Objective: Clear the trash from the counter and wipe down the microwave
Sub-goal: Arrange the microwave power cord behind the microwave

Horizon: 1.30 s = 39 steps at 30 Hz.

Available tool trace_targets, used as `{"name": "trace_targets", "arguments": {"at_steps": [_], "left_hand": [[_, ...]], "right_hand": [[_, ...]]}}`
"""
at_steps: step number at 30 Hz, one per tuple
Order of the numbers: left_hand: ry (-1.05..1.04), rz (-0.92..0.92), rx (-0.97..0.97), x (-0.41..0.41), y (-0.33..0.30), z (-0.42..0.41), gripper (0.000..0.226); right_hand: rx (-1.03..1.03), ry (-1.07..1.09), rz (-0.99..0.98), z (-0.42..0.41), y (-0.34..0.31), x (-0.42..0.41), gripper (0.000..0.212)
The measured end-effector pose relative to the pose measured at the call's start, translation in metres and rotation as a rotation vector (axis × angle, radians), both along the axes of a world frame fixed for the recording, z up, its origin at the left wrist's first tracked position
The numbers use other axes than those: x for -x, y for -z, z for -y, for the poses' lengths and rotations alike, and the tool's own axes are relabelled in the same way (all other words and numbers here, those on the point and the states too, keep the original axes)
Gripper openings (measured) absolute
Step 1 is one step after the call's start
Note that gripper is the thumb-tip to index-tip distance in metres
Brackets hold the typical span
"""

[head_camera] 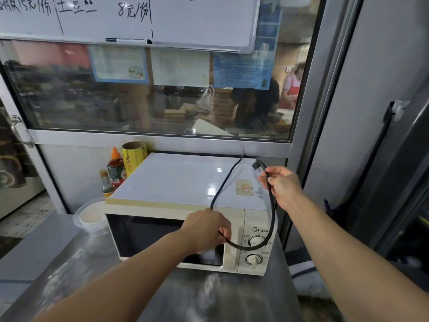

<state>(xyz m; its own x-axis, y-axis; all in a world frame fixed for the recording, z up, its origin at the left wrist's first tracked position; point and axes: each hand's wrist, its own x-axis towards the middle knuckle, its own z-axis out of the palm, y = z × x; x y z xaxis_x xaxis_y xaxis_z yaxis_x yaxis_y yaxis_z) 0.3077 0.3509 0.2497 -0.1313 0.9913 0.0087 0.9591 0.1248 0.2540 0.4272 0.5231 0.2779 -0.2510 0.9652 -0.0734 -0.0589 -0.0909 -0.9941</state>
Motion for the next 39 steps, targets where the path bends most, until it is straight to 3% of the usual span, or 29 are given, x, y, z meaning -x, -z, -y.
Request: {"name": "trace_targets", "arguments": {"at_steps": [11,20,26,32,39], "left_hand": [[0.077,0.16,-0.024,0.01,0.001,0.003,0.023],[0.13,0.329,-0.019,0.017,0.002,0.008,0.034],[0.18,0.359,0.007,0.012,0.002,0.006,0.039],[0.176,0.344,0.061,0.008,0.012,0.002,0.039],[-0.098,0.342,-0.222,0.023,0.003,-0.021,0.025]], "right_hand": [[-0.081,-0.055,0.132,-0.001,0.017,0.036,0.034],[-0.182,-0.089,0.414,0.001,0.025,0.049,0.017],[-0.262,-0.092,0.515,0.005,0.02,0.047,0.023],[-0.28,-0.085,0.594,0.006,0.021,0.03,0.043],[-0.282,-0.107,0.568,0.005,0.02,0.016,0.051]]}}
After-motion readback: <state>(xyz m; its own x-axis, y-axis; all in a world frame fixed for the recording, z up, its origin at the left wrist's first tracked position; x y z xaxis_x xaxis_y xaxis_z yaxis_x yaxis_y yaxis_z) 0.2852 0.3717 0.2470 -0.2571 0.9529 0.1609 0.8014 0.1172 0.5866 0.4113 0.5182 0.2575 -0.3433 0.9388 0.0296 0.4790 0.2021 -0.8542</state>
